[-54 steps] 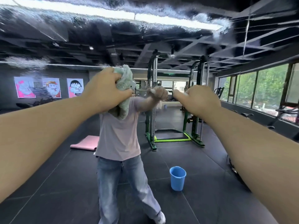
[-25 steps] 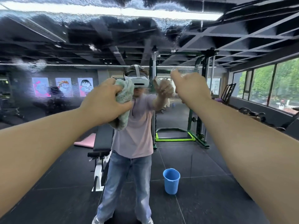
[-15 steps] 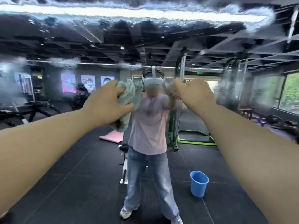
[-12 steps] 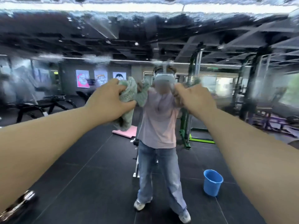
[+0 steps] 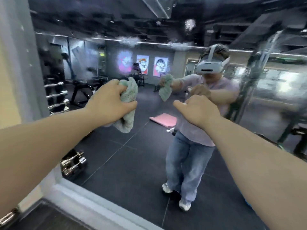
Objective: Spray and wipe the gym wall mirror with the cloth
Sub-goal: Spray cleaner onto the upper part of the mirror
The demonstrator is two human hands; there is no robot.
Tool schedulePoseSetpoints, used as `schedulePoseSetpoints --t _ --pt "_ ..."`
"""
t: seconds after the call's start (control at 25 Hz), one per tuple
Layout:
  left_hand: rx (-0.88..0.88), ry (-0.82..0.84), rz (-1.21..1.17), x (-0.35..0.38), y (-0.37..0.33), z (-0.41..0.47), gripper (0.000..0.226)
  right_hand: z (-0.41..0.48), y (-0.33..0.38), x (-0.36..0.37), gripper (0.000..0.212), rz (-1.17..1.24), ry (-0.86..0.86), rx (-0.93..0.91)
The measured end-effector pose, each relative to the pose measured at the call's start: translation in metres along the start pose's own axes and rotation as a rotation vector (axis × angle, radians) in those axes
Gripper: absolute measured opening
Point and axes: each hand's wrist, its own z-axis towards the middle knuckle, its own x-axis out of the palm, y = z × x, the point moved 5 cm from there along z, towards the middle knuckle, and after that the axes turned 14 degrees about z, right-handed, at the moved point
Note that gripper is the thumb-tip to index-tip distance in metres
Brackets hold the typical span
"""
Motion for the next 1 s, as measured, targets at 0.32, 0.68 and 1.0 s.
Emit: schedulePoseSetpoints --t 0.32,0.68,1.0 --pt "-0.11 -0.035 0.098 -0.045 0.201 0.007 0.036 0.065 0.159 0.15 0.058 0.049 0.127 -0.052" --pt "-0.147 0.036 0.191 -0.05 0.436 0.042 0.031 0.133 0.332 0.33 0.057 0.098 0.207 -0.088" --pt "-0.214 0.049 0.206 -0.007 0.563 0.091 0.034 0.247 0.416 0.436 0.057 0.209 0.098 -0.222"
